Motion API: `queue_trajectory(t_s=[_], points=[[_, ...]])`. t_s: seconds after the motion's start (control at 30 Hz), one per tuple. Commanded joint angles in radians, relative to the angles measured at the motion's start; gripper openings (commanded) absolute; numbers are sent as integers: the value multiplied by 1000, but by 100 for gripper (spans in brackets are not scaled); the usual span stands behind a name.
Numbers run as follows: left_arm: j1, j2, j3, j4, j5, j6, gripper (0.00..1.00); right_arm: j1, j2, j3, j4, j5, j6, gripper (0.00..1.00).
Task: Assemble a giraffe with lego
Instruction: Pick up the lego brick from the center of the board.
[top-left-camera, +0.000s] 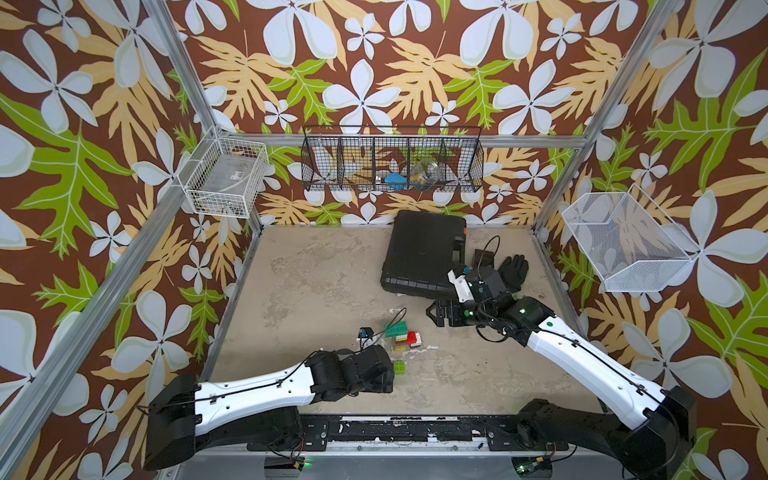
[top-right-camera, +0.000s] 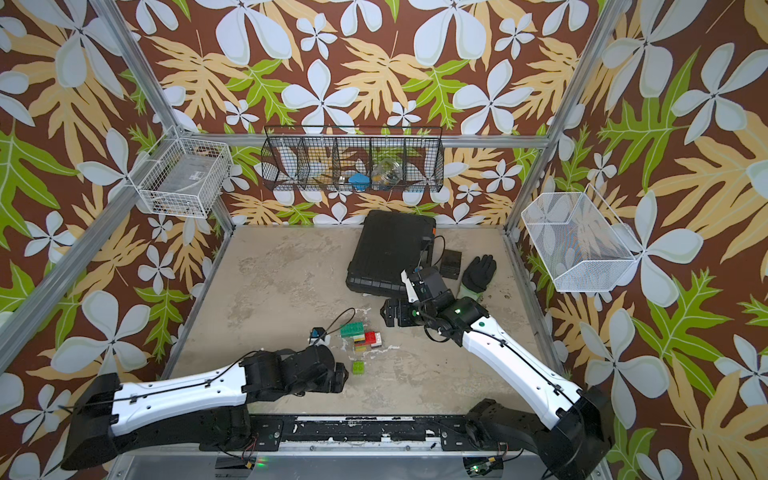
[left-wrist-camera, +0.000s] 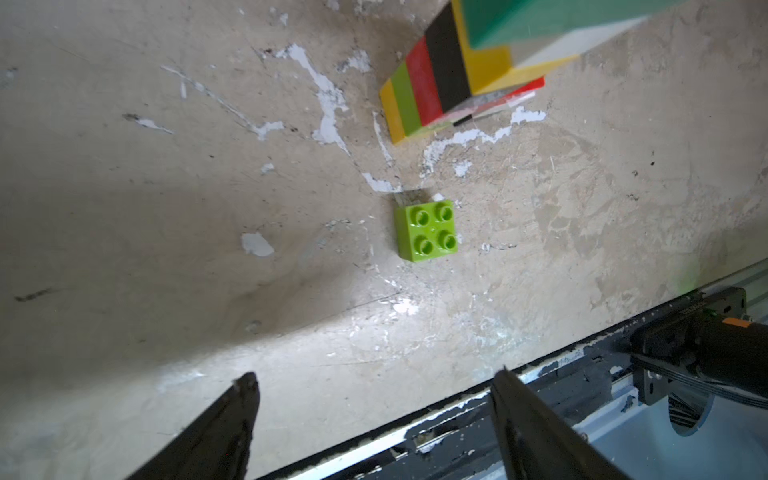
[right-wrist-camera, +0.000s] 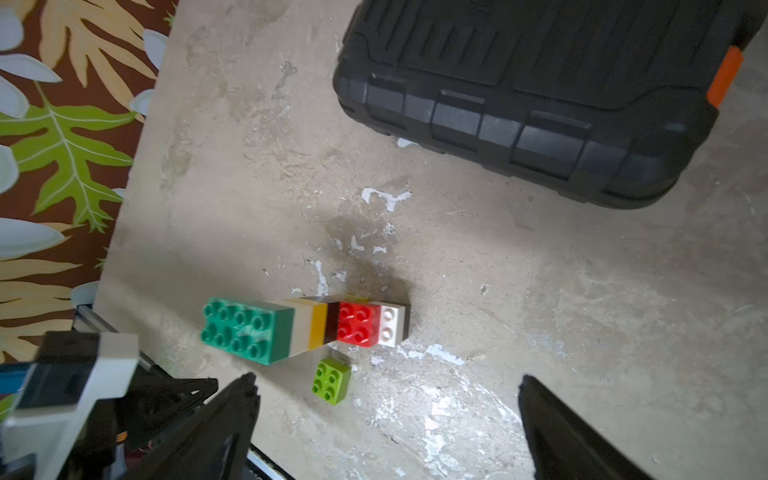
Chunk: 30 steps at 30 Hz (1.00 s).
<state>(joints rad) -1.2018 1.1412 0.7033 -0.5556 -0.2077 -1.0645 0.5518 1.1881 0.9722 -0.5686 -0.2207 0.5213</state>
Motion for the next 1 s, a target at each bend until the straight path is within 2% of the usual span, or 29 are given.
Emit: queue_trajectory(t_s=[0.0,0.33,0.47,0.7,0.97], points=[[-38,97,73,35,-89,-114,90,-46,-13,-54,44,-124,-81,100],[-44,362,203,85,-113,-143,87,-230,-44,-118,30,-274,-195,100],[-37,443,270,41,-143,-126,84,-257,-39,-98,-7,-277,-249,100],[-27,484,276,25,-144,-117,83,-257,-12,-82,-8,-292,-268,100],[-27,454,247,37,-150,-109,82,-270,-4,-68,-1,-296,-265,100]])
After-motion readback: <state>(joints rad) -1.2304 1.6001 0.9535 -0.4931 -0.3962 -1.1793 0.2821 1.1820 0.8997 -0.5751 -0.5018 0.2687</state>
